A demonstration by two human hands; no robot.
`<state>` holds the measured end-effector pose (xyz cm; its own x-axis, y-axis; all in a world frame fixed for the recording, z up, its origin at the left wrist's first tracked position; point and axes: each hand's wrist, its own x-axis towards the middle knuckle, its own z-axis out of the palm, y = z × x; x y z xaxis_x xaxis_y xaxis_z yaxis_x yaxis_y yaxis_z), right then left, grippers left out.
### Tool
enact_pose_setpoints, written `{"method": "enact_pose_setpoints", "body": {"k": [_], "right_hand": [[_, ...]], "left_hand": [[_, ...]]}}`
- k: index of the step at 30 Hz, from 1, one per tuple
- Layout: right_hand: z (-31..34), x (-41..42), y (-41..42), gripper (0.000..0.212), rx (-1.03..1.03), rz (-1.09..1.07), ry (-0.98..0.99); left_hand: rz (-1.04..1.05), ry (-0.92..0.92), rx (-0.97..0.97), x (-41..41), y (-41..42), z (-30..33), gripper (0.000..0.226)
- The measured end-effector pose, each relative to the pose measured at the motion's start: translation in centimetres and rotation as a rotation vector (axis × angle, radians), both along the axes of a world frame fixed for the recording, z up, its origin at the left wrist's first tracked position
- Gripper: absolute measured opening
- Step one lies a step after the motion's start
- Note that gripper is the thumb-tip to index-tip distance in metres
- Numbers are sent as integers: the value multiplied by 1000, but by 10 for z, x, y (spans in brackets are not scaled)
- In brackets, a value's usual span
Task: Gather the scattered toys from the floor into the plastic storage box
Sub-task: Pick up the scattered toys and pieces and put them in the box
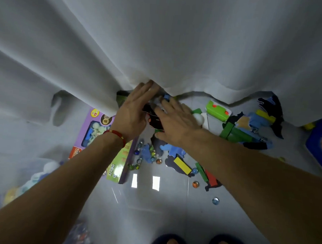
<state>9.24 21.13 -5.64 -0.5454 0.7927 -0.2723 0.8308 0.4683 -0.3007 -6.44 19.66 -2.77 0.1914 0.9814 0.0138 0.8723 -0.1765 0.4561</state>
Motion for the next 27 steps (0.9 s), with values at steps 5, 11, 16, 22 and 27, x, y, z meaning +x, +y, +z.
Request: {"method": "enact_pose_setpoints", "body": {"k": [5,11,16,22,27], "right_hand": [[-19,-11,12,82,17,-36,7],[-35,9,-21,58,166,-10,35],[-38,31,-54,65,208,-4,22],[-29,54,-72,59,357,42,33],[-38,73,-81,43,462,47,171]], "left_hand": [[-27,55,20,-6,1,-7,82],[30,-34,-65,9,-8,-21,78],[49,8,-114,20,-29,-34,69],[-4,52,-55,43,-70,-43,49],[-4,98,-67,42,-78,-47,49]]}}
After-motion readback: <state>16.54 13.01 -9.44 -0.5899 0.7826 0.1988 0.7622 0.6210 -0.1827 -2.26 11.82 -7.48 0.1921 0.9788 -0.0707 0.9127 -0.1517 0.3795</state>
